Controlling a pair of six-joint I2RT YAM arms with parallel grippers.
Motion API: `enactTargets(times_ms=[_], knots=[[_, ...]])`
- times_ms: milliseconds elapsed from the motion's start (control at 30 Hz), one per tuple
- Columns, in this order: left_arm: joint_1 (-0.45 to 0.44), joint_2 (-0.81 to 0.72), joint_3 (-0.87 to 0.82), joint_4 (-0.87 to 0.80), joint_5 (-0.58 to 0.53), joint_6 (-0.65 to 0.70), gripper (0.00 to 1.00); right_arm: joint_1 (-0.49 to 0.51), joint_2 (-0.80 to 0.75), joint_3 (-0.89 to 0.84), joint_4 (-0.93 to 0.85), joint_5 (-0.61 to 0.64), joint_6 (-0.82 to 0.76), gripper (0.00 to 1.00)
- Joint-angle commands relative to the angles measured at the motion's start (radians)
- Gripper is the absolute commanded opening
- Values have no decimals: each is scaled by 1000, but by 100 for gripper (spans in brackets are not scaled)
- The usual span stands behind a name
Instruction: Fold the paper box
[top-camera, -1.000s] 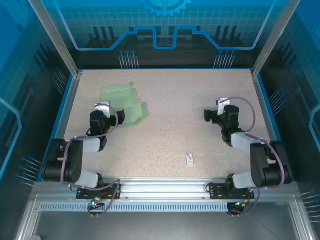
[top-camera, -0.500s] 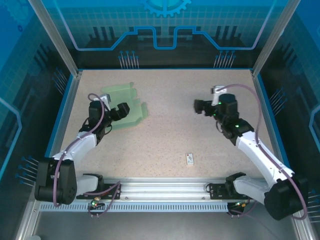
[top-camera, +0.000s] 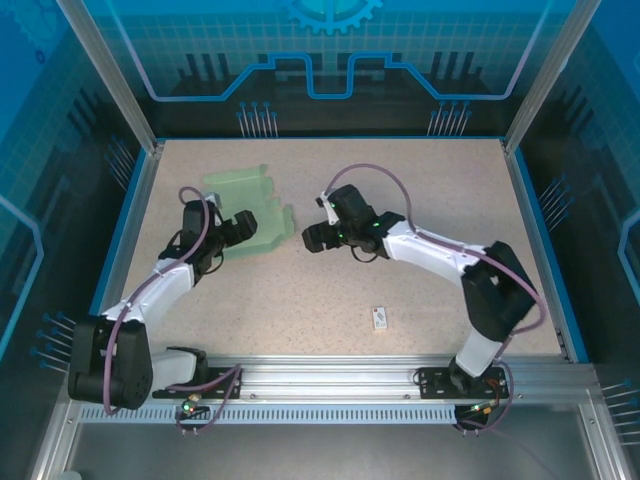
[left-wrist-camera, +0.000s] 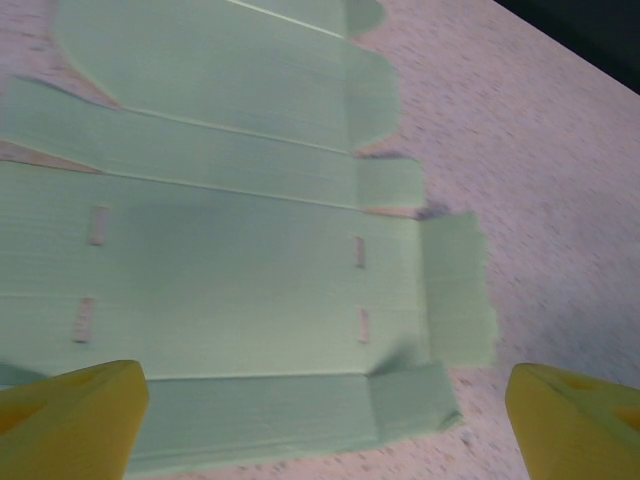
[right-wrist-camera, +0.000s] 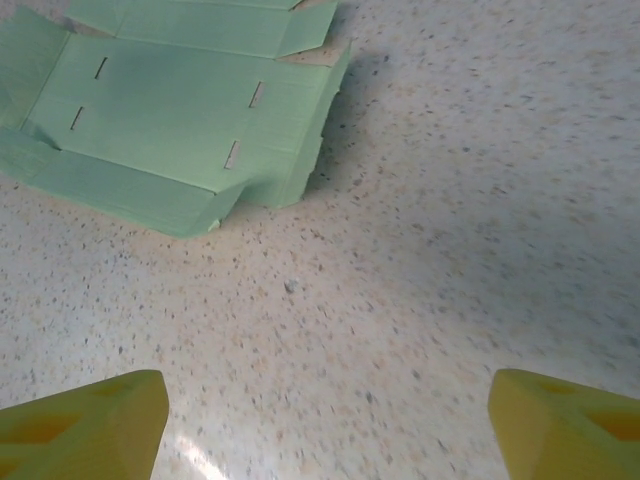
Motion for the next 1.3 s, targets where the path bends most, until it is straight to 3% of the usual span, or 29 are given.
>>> enactTargets(times_ms=[0,233,533,700,867,1067,1267], knots=[[53,23,4,16,-27,-24,94,9,108,103,64,-68,61,77],[57,-13,-39,87,58,-63,94,13,337,285,101,-62,119,56],[57,-64,-53,87,83,-50,94,17,526,446,80,-64,139,40],[56,-69,-50,78,97,-48,94,18,596,524,44,-74,136,22],[47,-107,-39,58,136,-64,93,-18,523,477,18,-66,83,4],[-55,-144,13,51,156,-21,94,-168,262,243,-33,-323,-150,2],[-176,-23,111,114,190,89,93,-369,83,125,-250,-563,-425,2]])
